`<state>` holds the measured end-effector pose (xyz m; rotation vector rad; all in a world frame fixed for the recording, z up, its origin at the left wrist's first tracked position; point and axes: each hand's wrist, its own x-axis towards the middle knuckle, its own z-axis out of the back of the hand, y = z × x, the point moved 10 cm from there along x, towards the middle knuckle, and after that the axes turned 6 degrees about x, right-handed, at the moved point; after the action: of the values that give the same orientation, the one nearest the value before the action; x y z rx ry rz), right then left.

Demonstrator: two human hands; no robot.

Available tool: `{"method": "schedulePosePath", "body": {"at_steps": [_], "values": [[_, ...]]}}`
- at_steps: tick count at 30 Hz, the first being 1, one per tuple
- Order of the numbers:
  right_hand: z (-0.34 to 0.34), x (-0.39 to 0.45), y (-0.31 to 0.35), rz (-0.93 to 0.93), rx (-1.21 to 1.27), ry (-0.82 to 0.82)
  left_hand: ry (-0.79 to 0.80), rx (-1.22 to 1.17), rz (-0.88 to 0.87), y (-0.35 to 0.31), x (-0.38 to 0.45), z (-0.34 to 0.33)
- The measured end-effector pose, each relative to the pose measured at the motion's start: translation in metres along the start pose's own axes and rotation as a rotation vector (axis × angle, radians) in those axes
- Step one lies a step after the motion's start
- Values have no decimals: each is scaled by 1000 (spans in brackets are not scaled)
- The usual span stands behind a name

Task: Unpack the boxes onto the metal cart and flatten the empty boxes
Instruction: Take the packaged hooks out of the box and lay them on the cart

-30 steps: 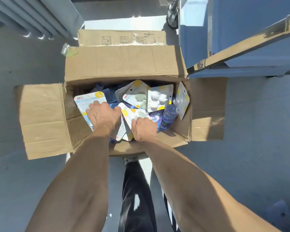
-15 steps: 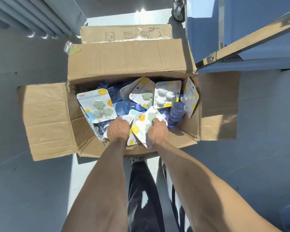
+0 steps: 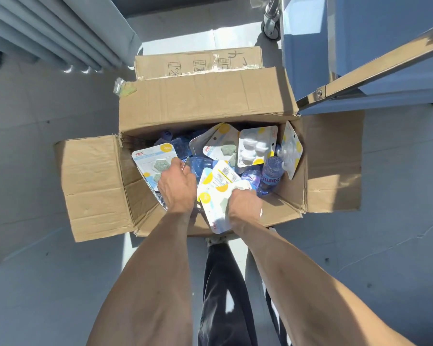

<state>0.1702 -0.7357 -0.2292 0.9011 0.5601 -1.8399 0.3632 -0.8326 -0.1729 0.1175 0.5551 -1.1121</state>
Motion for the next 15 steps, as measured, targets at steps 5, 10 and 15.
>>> {"method": "schedulePosePath", "body": {"at_steps": [5, 10, 15], "values": [[32, -12, -13, -67, -8, -106, -170, -268, 307, 19, -7, 41], [59, -24, -44, -268, 145, -75, -221, -474, 373, -4, -17, 58], [73, -25, -51, -270, 146, -71, 91, -101, 300, -28, -35, 11]]}}
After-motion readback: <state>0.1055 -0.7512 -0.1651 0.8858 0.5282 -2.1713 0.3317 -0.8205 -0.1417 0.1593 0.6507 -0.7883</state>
